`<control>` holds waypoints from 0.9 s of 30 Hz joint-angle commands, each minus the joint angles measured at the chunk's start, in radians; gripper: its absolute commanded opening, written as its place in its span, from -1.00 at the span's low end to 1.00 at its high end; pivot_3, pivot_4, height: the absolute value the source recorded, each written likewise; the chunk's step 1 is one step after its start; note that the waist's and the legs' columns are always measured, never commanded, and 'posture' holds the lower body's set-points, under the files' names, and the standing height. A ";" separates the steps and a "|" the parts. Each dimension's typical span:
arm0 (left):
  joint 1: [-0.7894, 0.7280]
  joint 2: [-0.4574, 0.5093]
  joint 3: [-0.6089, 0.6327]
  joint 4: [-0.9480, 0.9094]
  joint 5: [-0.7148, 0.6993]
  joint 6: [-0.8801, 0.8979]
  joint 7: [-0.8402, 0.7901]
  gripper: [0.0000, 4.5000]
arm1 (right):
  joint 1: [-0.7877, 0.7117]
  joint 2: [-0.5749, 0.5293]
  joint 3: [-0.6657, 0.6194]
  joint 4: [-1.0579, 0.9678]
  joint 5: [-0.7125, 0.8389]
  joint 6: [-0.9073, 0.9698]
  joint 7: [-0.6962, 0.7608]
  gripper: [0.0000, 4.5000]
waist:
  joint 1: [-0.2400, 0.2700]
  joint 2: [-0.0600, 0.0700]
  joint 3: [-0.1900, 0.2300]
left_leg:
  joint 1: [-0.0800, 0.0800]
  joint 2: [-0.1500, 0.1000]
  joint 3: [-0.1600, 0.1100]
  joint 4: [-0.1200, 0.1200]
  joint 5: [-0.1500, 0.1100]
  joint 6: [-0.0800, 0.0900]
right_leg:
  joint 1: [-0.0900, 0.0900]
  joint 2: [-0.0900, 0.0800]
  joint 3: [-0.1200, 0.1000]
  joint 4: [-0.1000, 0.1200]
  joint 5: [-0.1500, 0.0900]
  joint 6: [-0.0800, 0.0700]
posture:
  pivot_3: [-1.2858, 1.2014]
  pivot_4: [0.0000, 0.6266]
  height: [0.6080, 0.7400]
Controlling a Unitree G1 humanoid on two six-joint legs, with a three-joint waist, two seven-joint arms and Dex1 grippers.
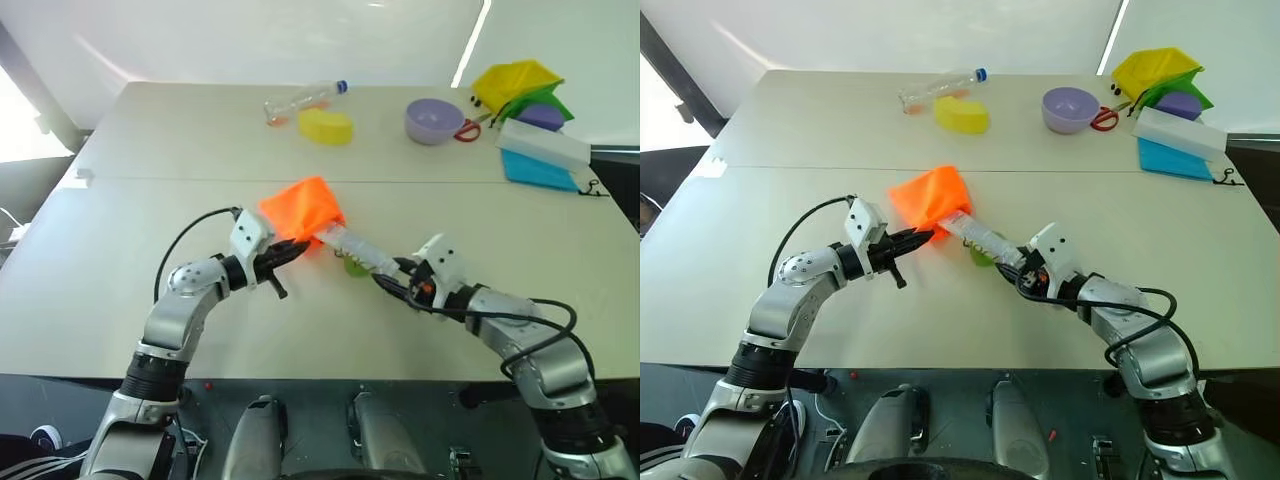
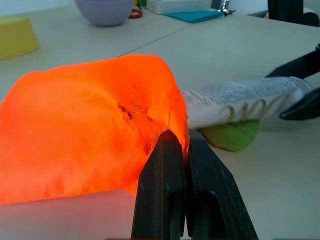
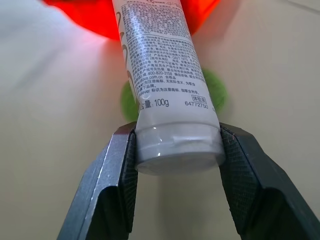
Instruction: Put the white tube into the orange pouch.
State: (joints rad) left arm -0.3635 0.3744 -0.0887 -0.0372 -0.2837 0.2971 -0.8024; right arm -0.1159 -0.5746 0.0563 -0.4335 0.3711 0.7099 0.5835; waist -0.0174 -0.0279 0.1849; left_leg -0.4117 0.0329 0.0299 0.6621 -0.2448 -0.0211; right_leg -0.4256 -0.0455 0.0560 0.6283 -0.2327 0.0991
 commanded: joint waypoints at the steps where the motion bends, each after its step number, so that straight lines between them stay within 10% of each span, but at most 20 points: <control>1: -0.010 0.017 -0.002 -0.022 -0.008 -0.019 -0.029 -1.00 | 0.002 0.020 0.021 -0.064 0.023 0.023 -0.003 -0.21 | -0.003 0.000 0.000 | 0.000 0.000 0.000 0.000 0.000 0.000 | 0.000 0.000 0.000 0.000 0.000 -0.001 | 0.03 -0.52 1.00; 15: 0.001 0.090 -0.018 -0.051 -0.019 -0.008 -0.105 -1.00 | -0.144 0.233 0.143 0.085 -0.156 -0.034 -0.199 -0.21 | -0.003 0.000 0.000 | -0.001 0.000 -0.001 0.000 0.000 0.000 | -0.001 0.000 0.000 -0.001 0.001 -0.002 | 0.03 -0.52 1.00; 27: 0.009 0.100 -0.006 -0.041 -0.013 -0.015 -0.094 -1.00 | -0.105 0.162 0.045 0.028 -0.069 0.010 -0.089 -0.21 | 0.000 0.000 0.000 | -0.001 0.000 -0.001 0.000 0.000 0.000 | -0.001 0.000 0.000 -0.001 0.001 -0.002 | 0.03 -0.52 1.00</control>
State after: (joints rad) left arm -0.3519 0.4682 -0.1026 -0.0465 -0.2917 0.2969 -0.8928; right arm -0.2150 -0.4127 0.1395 -0.3616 0.2820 0.7185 0.4939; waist -0.0174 -0.0278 0.1851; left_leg -0.4132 0.0331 0.0283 0.6619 -0.2448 -0.0211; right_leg -0.4268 -0.0452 0.0555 0.6273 -0.2320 0.0975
